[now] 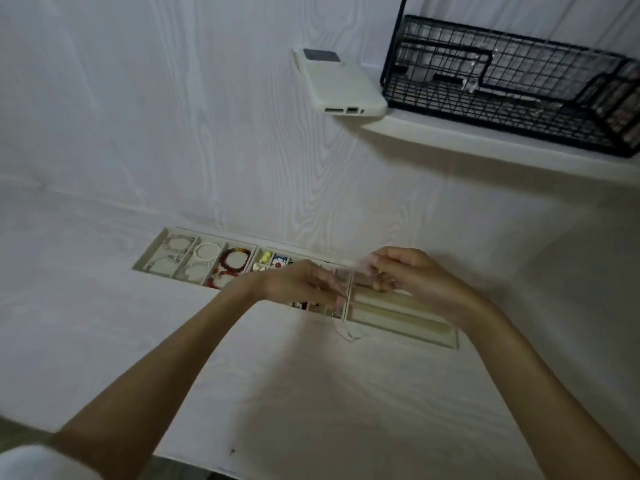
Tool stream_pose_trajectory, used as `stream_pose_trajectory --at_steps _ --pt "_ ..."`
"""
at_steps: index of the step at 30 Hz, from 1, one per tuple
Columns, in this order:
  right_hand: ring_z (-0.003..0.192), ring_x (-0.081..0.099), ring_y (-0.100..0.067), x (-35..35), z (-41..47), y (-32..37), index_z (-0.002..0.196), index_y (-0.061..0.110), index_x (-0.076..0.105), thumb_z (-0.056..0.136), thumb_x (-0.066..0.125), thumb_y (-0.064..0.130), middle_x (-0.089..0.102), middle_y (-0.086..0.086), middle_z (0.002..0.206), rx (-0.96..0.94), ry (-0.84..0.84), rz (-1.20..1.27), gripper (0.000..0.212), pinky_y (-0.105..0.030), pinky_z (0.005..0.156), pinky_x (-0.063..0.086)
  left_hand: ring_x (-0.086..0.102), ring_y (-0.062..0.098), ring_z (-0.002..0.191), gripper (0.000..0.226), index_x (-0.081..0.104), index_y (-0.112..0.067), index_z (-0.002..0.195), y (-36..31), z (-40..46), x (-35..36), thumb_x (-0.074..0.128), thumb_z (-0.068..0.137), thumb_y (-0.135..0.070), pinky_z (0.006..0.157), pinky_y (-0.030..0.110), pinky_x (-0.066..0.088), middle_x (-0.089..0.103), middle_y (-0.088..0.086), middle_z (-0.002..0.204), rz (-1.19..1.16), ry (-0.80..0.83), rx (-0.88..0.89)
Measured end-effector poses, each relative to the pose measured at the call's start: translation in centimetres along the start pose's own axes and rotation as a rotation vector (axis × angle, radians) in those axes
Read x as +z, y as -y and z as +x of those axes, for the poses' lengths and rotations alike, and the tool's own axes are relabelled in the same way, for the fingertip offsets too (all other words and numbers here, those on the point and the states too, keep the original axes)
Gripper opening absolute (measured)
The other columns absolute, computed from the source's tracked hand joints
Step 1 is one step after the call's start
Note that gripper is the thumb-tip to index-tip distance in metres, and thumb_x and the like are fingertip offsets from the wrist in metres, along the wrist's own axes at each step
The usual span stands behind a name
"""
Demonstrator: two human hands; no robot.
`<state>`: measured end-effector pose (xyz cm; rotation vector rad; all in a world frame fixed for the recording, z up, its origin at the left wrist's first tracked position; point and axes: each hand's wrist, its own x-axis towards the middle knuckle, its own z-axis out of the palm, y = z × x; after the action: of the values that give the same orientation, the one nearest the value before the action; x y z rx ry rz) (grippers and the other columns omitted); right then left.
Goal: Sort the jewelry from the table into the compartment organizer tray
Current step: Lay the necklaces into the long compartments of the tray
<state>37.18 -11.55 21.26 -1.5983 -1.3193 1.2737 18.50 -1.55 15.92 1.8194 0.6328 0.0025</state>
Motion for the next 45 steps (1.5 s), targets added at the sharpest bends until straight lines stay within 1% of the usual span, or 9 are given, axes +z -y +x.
stream_pose_trajectory --at_steps 12,17,22,27,32,35,38,43,45 --pt "0.063 0.060 -0.007 -7.4 -4.8 -1.8 0.079 0.020 0.063 0.084 0.055 0.028 0.066 0.003 0.077 0.070 -0.179 0.582 0.012 -0.019 0.061 0.051 0.066 0.003 0.090 0.013 0.073 -0.025 0.098 -0.7 1.8 -0.6 0.066 0.087 -0.029 0.086 0.020 0.050 0.073 -0.008 0.094 0.094 -0.007 -0.065" --pt "0.060 0.058 -0.005 -9.4 -5.0 -3.5 0.073 0.024 0.064 0.074 0.066 0.034 0.062 0.007 0.073 0.139 -0.266 0.746 0.010 -0.018 0.061 0.053 0.067 -0.001 0.084 0.015 0.074 -0.020 0.099 -0.6 3.5 -1.3 0.069 0.085 -0.019 0.080 0.015 0.052 0.074 -0.011 0.088 0.044 -0.025 -0.076" --pt "0.058 0.053 -0.006 -11.0 -4.7 -5.4 0.079 0.022 0.059 0.088 0.056 0.029 0.058 0.007 0.073 0.126 -0.312 0.889 0.012 -0.019 0.063 0.050 0.070 0.003 0.084 0.020 0.073 -0.011 0.101 -0.7 7.0 -1.0 0.072 0.081 -0.010 0.075 0.014 0.053 0.075 -0.006 0.087 0.007 -0.069 -0.049" --pt "0.062 0.054 -0.007 -12.4 -3.8 -7.5 0.078 0.022 0.058 0.085 0.058 0.026 0.059 0.007 0.073 0.144 -0.347 0.889 0.008 -0.020 0.069 0.048 0.067 -0.005 0.072 0.021 0.073 -0.004 0.100 0.2 11.8 1.1 0.072 0.079 0.001 0.068 0.008 0.050 0.072 -0.015 0.070 0.023 -0.043 -0.048" --pt "0.067 0.055 -0.007 -13.9 -3.0 -10.7 0.080 0.021 0.058 0.092 0.054 0.023 0.062 0.006 0.074 0.244 -0.409 0.847 0.014 -0.024 0.079 0.043 0.067 -0.005 0.067 0.022 0.073 -0.008 0.088 2.2 15.4 2.6 0.070 0.076 0.010 0.074 0.010 0.052 0.070 -0.015 0.064 0.021 -0.099 0.003" --pt "0.068 0.056 -0.007 -14.5 -2.2 -12.7 0.082 0.021 0.057 0.094 0.052 0.023 0.065 0.007 0.071 0.302 -0.450 0.835 0.013 -0.022 0.076 0.045 0.067 -0.004 0.062 0.027 0.067 0.003 0.099 3.1 16.5 3.2 0.064 0.077 0.018 0.065 0.006 0.049 0.069 -0.012 0.057 -0.027 -0.113 -0.016" --pt "0.065 0.060 -0.005 -14.6 -1.5 -14.7 0.084 0.021 0.056 0.095 0.051 0.024 0.065 0.007 0.075 0.349 -0.477 0.827 0.013 -0.020 0.073 0.046 0.067 -0.006 0.068 0.022 0.073 -0.015 0.082 4.5 17.5 3.5 0.072 0.076 0.006 0.071 0.006 0.049 0.070 -0.017 0.064 0.054 -0.112 -0.025" --pt "0.116 0.049 -0.008 -14.3 -0.8 -17.2 0.117 0.018 0.057 0.097 0.047 0.027 0.059 0.007 0.117 0.378 -0.499 0.826 0.024 -0.028 0.098 0.040 0.067 -0.003 0.068 0.020 0.074 -0.008 0.089 5.3 17.9 4.0 0.071 0.077 0.008 0.073 0.009 0.050 0.070 -0.015 0.064 0.061 -0.097 -0.079" --pt "0.118 0.050 -0.010 -14.2 -0.7 -18.0 0.113 0.018 0.058 0.096 0.048 0.028 0.059 0.000 0.121 0.396 -0.501 0.792 0.021 -0.029 0.100 0.039 0.068 0.007 0.076 0.018 0.075 -0.008 0.088 5.3 17.8 4.3 0.070 0.079 0.006 0.083 0.020 0.052 0.070 -0.011 0.069 0.093 -0.109 -0.146"
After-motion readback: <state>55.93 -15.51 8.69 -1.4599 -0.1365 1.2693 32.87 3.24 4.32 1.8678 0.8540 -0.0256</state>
